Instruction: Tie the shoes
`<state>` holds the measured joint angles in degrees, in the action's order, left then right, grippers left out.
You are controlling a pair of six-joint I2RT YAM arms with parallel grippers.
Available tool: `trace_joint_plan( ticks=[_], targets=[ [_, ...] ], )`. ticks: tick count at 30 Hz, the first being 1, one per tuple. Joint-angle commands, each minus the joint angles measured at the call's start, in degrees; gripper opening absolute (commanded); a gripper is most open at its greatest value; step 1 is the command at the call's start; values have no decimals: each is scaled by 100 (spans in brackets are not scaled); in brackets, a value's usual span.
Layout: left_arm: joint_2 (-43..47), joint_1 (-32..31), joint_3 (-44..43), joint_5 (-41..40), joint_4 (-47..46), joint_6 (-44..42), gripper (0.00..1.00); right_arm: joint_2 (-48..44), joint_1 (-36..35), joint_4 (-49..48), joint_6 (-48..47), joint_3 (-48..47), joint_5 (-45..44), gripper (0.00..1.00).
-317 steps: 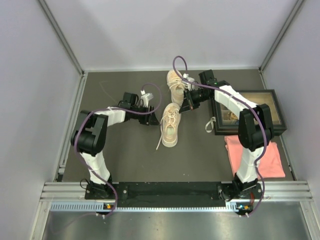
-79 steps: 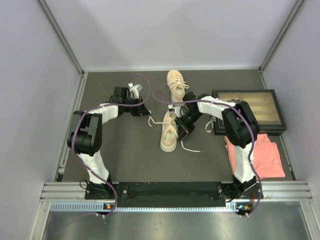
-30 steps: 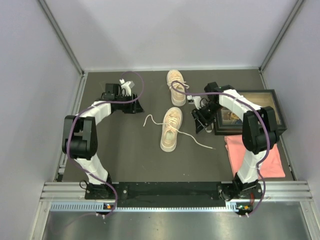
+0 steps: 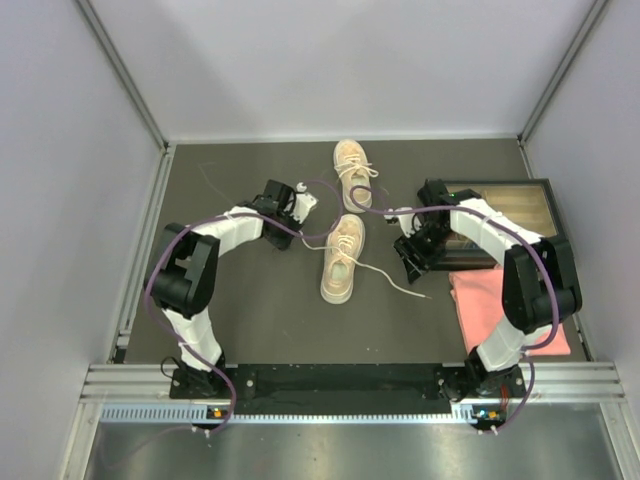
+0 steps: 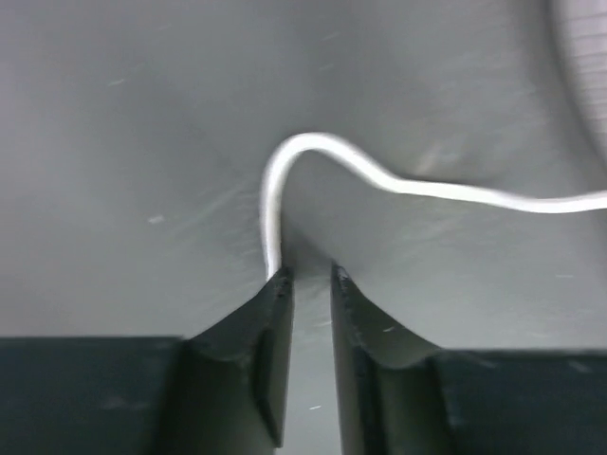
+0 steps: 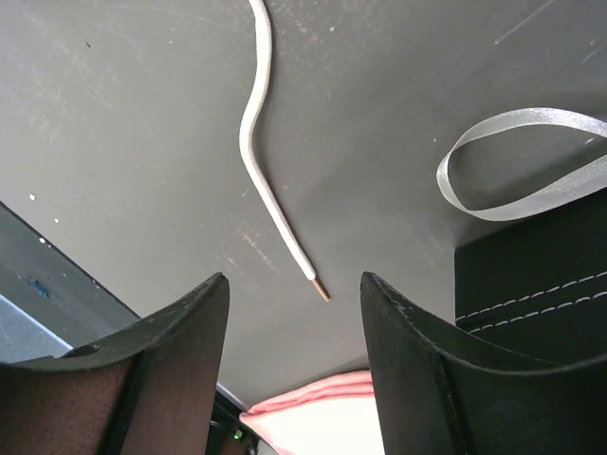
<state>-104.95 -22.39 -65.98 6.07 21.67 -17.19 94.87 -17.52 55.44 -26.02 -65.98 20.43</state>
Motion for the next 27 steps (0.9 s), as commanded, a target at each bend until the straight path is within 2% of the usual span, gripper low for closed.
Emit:
trace_joint_plan(
  ticks=[1,4,12,15,16,17,18,19,20,21,23,27],
  targets=[
    [-70,217,84,-1019,417,-574,22,-267,38,-33,-166,32,-4,58],
    [44,489,190,-950,522,-671,18,-276,99,10,-201,15,40,58],
    [238,1070,173,-291,733,-838,19,-566,143,142,-333,-257,225,59],
    [272,1289,50,16,855,-873,20,-759,143,116,-360,-424,278,68],
    [351,1421,24,279,882,-891,23,-881,143,107,-360,-468,295,74],
    [483,1474,32,673,865,-944,35,-943,143,64,-334,-538,339,78],
    [841,1492,215,1225,778,-1118,41,-1014,152,-15,-333,-548,357,83],
    [1018,1466,356,1535,447,-1285,46,-1127,144,-42,-316,-574,374,93],
    [1185,1431,505,1755,243,-1443,49,-1155,143,-68,-307,-627,418,96],
    [1352,1352,724,2062,6,-1689,52,-1172,143,-68,-298,-653,436,98],
    [1293,1229,683,2100,-93,-1849,54,-1146,152,-16,-298,-697,506,99],
    [548,1001,-54,2232,381,-1990,54,-962,152,72,-360,-645,489,99]
  ],
)
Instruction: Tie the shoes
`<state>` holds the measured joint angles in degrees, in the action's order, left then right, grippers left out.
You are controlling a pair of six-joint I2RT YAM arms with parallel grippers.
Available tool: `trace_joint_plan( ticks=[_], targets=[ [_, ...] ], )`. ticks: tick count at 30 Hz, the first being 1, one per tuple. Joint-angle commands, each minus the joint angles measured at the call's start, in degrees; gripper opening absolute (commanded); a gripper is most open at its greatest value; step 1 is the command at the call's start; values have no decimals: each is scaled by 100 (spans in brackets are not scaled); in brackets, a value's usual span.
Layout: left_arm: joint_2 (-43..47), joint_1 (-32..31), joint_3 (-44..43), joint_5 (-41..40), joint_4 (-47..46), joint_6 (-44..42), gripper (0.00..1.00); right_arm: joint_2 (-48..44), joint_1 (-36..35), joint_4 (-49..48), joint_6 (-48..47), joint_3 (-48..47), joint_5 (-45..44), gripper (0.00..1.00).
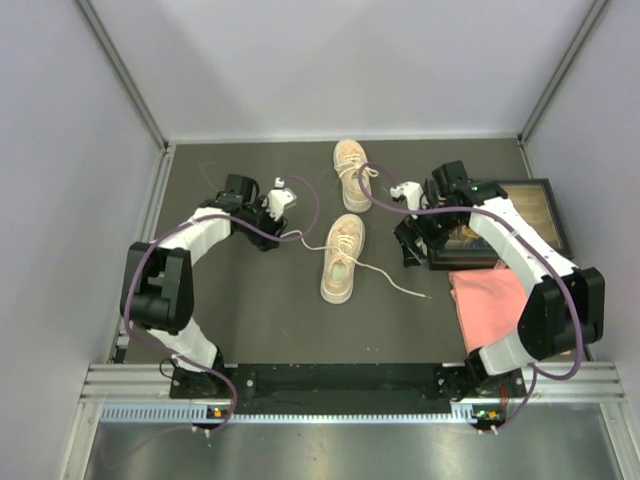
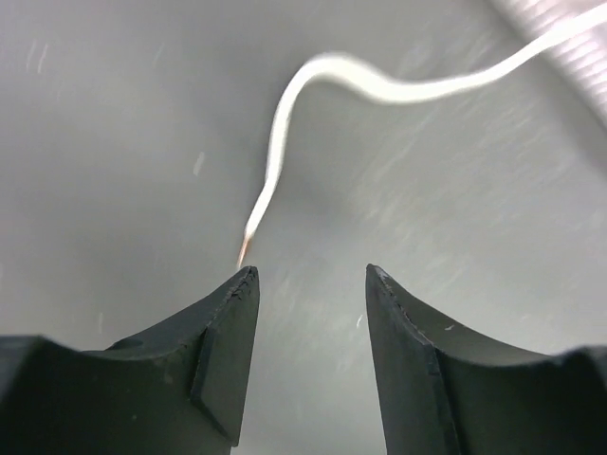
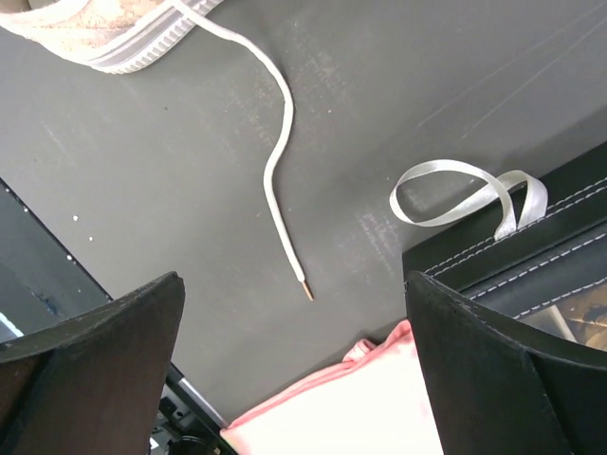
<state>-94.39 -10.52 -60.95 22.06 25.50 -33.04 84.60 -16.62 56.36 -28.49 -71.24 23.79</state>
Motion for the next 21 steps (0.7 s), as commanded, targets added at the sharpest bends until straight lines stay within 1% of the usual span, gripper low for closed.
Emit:
trace_joint_plan(
  ticks=[1,5,9,10,13,14,17,18,19,21],
  targets=[
    [-615,-230,-628,502,-18,-397,53,127,54,-11,-113,-101,143,98],
    [-1098,-371,-962,308,-27,-563,51,390,54,-89,-96,14,161,95],
    [-1494,-415,-1270,62,349,-783,42,750,54,-160,-78,66,152,89],
    [-1495,-415,-1253,18,412,-862,36,786,45,-221,-78,162,109,87],
    [-1381,-415,-1034,-351,692,-1152,25,865,-16,-432,-60,330,38,81],
    [-1337,-398,-911,-500,772,-1283,17,892,-34,-476,-69,461,-6,80],
    [-1161,-328,-612,-651,905,-1459,8,936,-183,-731,-69,742,-181,75],
    [-1004,-293,-376,-703,904,-1486,3,936,-236,-801,-69,813,-234,72],
    [-933,-292,-270,-747,887,-1495,1,944,-280,-958,-60,883,-304,71],
    [-775,-275,-67,-861,869,-1478,0,988,-412,-1056,-60,1059,-463,69]
  ],
)
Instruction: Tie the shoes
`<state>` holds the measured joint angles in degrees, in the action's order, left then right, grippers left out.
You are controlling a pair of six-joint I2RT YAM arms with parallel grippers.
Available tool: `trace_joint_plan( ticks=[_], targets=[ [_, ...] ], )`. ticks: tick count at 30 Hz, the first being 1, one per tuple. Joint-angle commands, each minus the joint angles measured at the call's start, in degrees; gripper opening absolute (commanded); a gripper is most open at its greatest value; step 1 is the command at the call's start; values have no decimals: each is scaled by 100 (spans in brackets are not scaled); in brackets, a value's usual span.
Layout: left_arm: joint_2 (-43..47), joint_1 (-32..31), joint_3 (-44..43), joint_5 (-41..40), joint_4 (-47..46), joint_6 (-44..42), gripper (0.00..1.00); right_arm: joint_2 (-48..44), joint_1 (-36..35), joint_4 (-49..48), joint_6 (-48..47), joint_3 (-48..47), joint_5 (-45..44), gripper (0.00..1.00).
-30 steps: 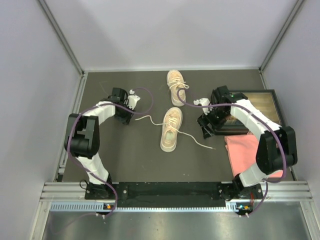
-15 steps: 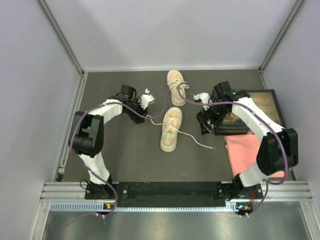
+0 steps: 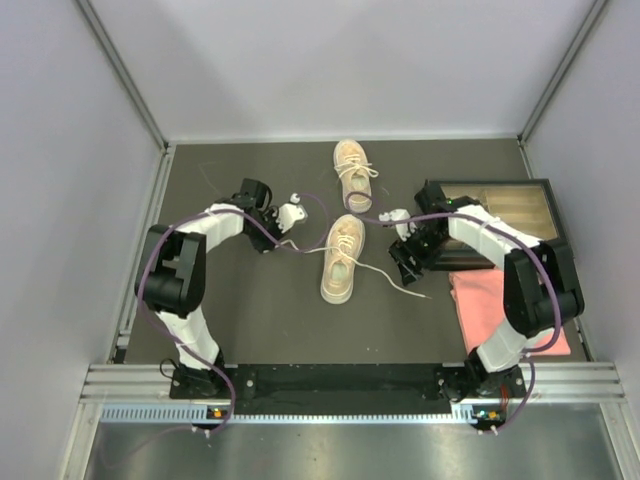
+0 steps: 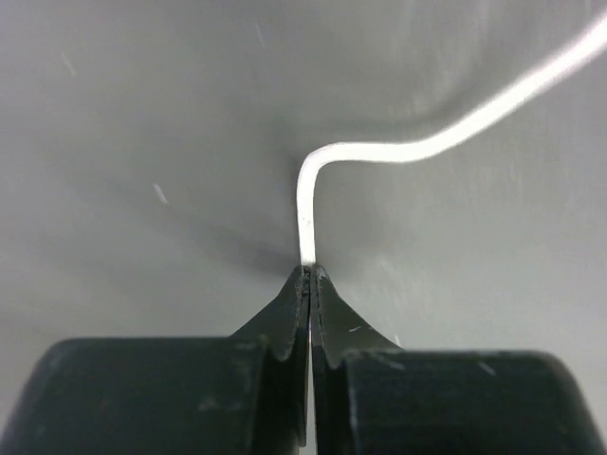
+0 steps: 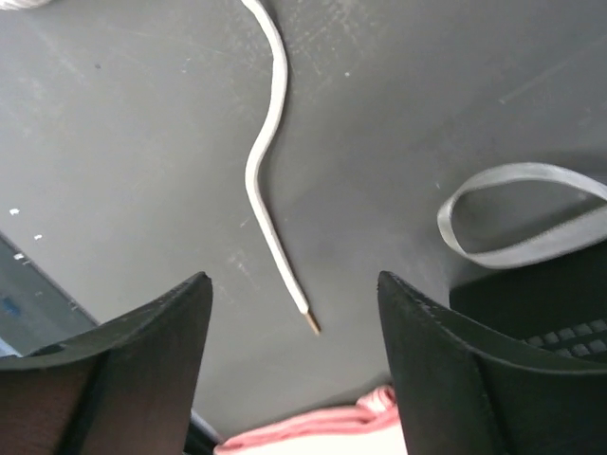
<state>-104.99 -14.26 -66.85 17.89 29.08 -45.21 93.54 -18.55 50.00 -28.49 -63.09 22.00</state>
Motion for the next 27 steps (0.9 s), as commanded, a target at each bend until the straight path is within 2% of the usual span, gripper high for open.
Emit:
trace_joint_plan(
  ticks=[1,9,14,23,27],
  targets=[
    [312,99,567,-479,520,-234,0,129,-246,-516,-51,305,-380,68],
    [356,283,647,-603,564,56,0,490,-448,-851,-174,490,-758,53],
    [330,284,586,-480,546,267,0,473,-527,-956,-315,815,-872,47],
    [356,292,708,-427,441,416,0,-239,-580,-684,-350,1150,-653,48],
    [391,292,691,-339,414,504,0,-169,-650,-930,-341,1360,-793,46]
  ],
)
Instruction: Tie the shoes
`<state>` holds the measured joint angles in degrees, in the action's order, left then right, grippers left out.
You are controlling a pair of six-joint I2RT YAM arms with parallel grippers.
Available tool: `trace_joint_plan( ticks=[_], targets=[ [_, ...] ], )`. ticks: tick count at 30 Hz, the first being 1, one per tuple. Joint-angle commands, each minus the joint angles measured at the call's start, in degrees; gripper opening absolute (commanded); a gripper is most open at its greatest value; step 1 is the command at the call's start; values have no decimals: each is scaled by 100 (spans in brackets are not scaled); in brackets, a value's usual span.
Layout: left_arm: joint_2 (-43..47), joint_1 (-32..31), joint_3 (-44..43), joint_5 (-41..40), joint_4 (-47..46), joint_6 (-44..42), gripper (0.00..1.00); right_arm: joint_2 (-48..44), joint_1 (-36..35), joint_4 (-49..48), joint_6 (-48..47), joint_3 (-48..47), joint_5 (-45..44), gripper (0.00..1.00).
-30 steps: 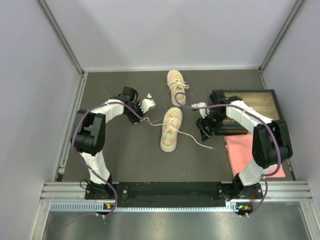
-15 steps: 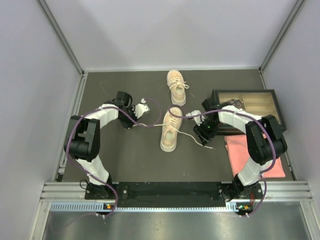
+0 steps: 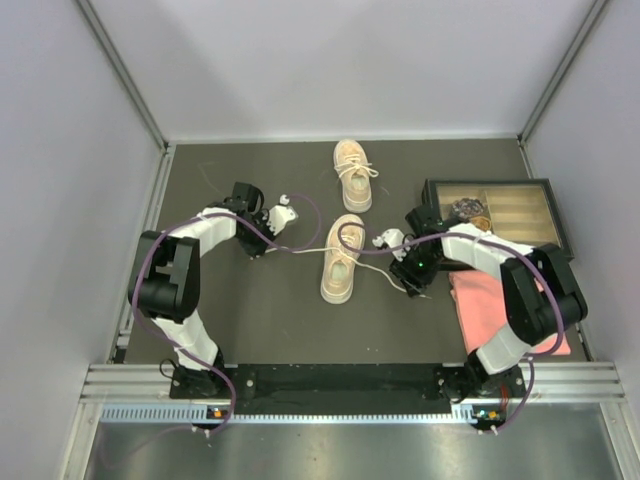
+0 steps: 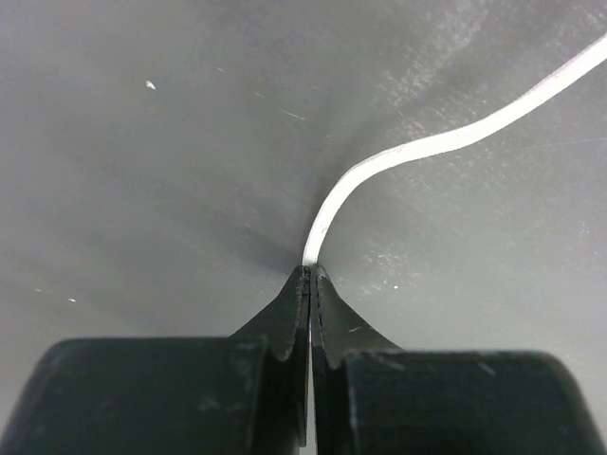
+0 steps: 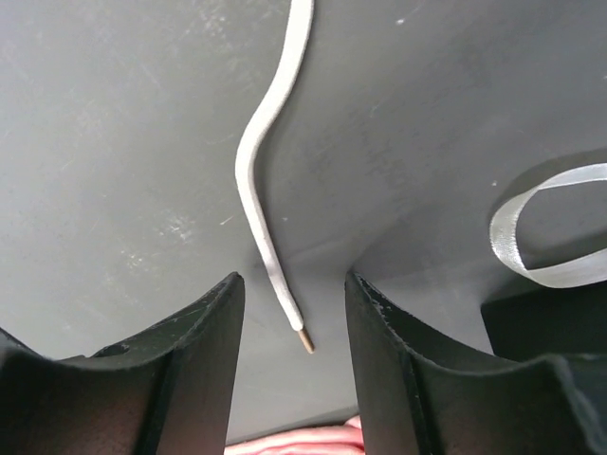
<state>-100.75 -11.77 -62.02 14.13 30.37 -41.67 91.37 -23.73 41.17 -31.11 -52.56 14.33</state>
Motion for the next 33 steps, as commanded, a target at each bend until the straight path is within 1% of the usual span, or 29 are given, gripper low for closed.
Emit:
trace_joint_plan(
  ticks=[1,4,7,8,10,11,15,17,19,23,24,25,27,28,29,30,32,33],
  targets=[
    [2,43,208,63,268,168,0,73,-150,-143,-79,377,-105,45],
    [64,52,217,64,303,168,0,56,-325,-293,-193,570,-403,43],
    [151,78,304,63,347,107,0,21,-466,-522,-351,799,-720,34],
    [196,113,339,72,347,72,0,21,-466,-557,-334,799,-799,25],
    [292,166,427,37,338,-77,0,30,-466,-583,-308,773,-992,11],
    [388,236,532,-50,321,-148,0,38,-458,-601,-299,764,-1080,0],
    [512,500,647,-156,373,-464,0,144,-256,-531,-229,476,-1266,0],
    [539,562,656,-121,443,-579,0,275,-19,-470,-193,282,-1283,0],
    [574,562,647,89,478,-649,0,372,165,-373,-176,-17,-1275,0],
    [539,518,560,616,347,-579,0,443,219,-110,-158,-430,-924,0],
    [504,500,516,661,312,-544,2,451,228,-65,-123,-544,-749,0],
    [425,465,437,757,294,-483,10,460,219,74,-80,-606,-643,0],
    [355,439,340,828,233,-386,19,478,219,198,-27,-782,-406,14],
    [276,421,261,854,198,-334,28,478,219,251,26,-835,-317,20],
    [240,421,217,855,171,-281,32,461,228,356,44,-888,-238,37],
    [223,421,164,863,127,-219,35,382,228,383,61,-984,-177,47],
    [222,421,59,898,110,-113,41,294,228,505,132,-1107,-80,62],
    [240,421,32,916,92,-52,43,224,228,541,158,-1256,-36,66]
  ],
)
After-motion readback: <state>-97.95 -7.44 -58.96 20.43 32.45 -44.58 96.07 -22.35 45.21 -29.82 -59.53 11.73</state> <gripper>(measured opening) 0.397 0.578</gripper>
